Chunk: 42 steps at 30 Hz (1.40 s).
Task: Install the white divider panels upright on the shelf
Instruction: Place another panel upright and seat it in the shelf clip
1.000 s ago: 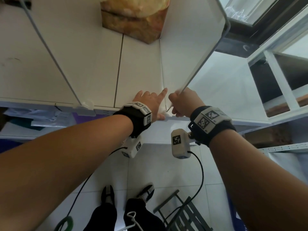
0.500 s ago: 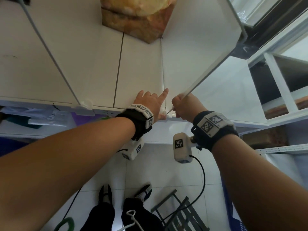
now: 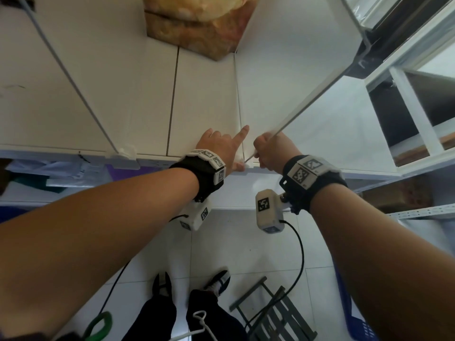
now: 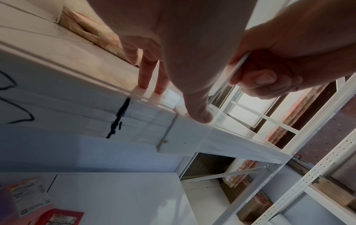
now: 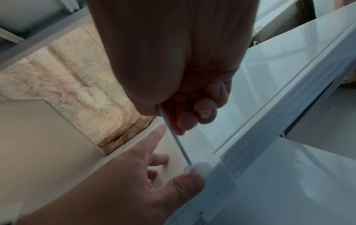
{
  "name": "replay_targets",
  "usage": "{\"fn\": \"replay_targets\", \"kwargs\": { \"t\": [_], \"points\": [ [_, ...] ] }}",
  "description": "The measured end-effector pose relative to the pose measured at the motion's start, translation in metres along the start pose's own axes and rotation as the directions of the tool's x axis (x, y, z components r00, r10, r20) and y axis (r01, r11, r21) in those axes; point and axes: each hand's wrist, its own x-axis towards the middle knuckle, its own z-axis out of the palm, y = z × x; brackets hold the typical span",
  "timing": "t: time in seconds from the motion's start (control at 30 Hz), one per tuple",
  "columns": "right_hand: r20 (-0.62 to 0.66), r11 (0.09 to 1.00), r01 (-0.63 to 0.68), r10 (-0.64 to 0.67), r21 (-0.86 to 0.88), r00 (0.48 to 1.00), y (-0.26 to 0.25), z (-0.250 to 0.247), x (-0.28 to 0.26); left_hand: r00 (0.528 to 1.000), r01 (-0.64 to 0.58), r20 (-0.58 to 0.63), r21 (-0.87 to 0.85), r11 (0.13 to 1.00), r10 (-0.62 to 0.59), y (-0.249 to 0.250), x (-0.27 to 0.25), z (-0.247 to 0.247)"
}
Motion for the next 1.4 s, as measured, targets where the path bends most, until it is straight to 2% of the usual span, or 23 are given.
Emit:
{"fn": "replay_targets", "kwargs": {
  "t": [0.23, 0.3, 0.47, 0.57, 0.63, 0.73, 0.77, 0.87, 1.03, 1.23, 1.4],
  "points": [
    [-0.018, 0.984, 0.058, -0.062, -0.169, 0.998, -0.003, 0.005, 0.005, 0.999, 0.033, 0.017, -0.021, 0.999, -0.032, 0.005, -0.004, -0.004],
    [0.016, 0.970, 0.074, -0.073, -0.231, 0.997, -0.009, 0.010, 0.006, 0.999, 0.037, 0.024, -0.042, 0.998, -0.036, 0.006, -0.003, -0.003],
    [-0.010, 0.979, 0.045, -0.048, -0.197, 0.999, -0.015, 0.020, 0.009, 0.998, 0.048, 0.032, -0.058, 0.997, -0.046, 0.004, 0.000, -0.001],
    [-0.077, 0.999, 0.006, -0.009, -0.032, 0.997, -0.013, 0.020, 0.005, 0.997, 0.066, 0.041, -0.085, 0.994, -0.063, 0.004, -0.001, -0.005],
    [-0.068, 0.986, -0.037, 0.049, 0.163, 0.996, -0.014, 0.022, 0.004, 0.998, 0.053, 0.029, -0.100, 0.994, -0.050, 0.003, -0.002, -0.006],
    [-0.004, 0.865, -0.117, 0.136, 0.489, 0.991, -0.007, 0.029, 0.006, 0.998, 0.009, 0.060, -0.115, 0.993, -0.002, -0.003, -0.006, -0.009],
    [0.022, 0.838, -0.118, 0.125, 0.532, 0.992, -0.002, 0.032, 0.006, 0.998, -0.007, 0.058, -0.111, 0.994, 0.013, -0.008, -0.008, -0.010],
    [0.043, 0.858, -0.103, 0.095, 0.504, 0.995, 0.018, 0.036, 0.001, 0.999, -0.033, 0.042, -0.023, 0.999, 0.034, -0.022, -0.016, -0.010],
    [0.047, 0.891, -0.019, -0.003, 0.454, 0.999, 0.044, 0.039, 0.008, 0.984, 0.121, 0.130, 0.003, 0.993, -0.120, -0.030, -0.032, 0.006],
    [0.111, 0.895, 0.116, -0.180, 0.432, 0.977, 0.050, 0.050, 0.036, 0.953, 0.282, 0.098, 0.041, 0.958, -0.285, -0.043, -0.040, 0.017],
    [0.133, 0.899, 0.172, -0.243, 0.404, 0.961, 0.053, 0.047, 0.047, 0.937, 0.323, 0.128, 0.044, 0.945, -0.326, -0.055, -0.047, 0.025]
  ]
}}
